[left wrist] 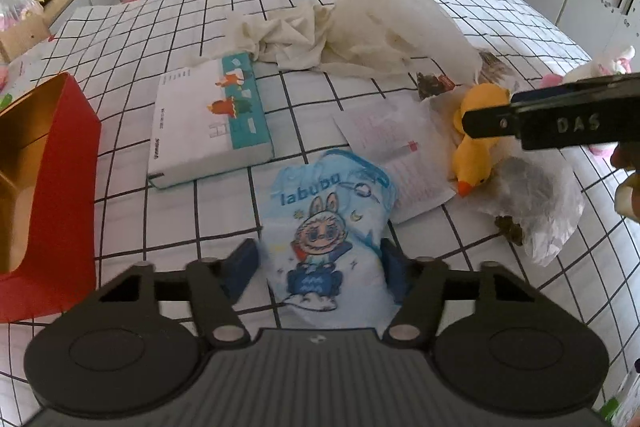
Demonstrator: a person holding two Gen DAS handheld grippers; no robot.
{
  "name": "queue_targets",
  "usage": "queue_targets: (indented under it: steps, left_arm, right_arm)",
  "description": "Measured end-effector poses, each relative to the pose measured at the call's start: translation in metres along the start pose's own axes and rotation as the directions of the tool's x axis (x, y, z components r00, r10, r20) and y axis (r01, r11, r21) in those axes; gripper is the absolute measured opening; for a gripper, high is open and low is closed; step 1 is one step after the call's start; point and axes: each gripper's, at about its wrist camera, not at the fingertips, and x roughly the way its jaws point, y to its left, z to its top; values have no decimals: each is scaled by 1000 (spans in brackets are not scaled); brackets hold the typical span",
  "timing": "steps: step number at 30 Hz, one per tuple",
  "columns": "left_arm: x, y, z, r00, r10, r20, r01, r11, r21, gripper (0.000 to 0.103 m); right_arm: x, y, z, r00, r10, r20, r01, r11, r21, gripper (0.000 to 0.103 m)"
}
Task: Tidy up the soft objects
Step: 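Grasp the blue Labubu packet with the left tool while the right tool grasps the yellow duck, then carry the packet and duck into the red tin box and release both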
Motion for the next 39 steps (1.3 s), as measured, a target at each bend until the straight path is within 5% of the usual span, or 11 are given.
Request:
queue_targets:
  steps: [7,12,25,39]
  left_arm:
    - [-3,1,1,1000,2,8,-2,1000,-21,36]
    - [-6,1,-1,1000,12,23,-11,1000,-25,29]
    - [-23,17,-1,998,6,70,-4,999,-35,10]
    - [-69,70,4,993,-18,118,27,997,-69,9]
  right_arm:
    - [2,2,1,1000,-3,2,3,1000,-20,44]
    - [0,2,1,1000,4,15,-3,999,-39,30]
    - [-42,13,4,995,9,101,-3,998,-61,26]
    - [-79,63,16,985,95,142,-87,995,-56,26]
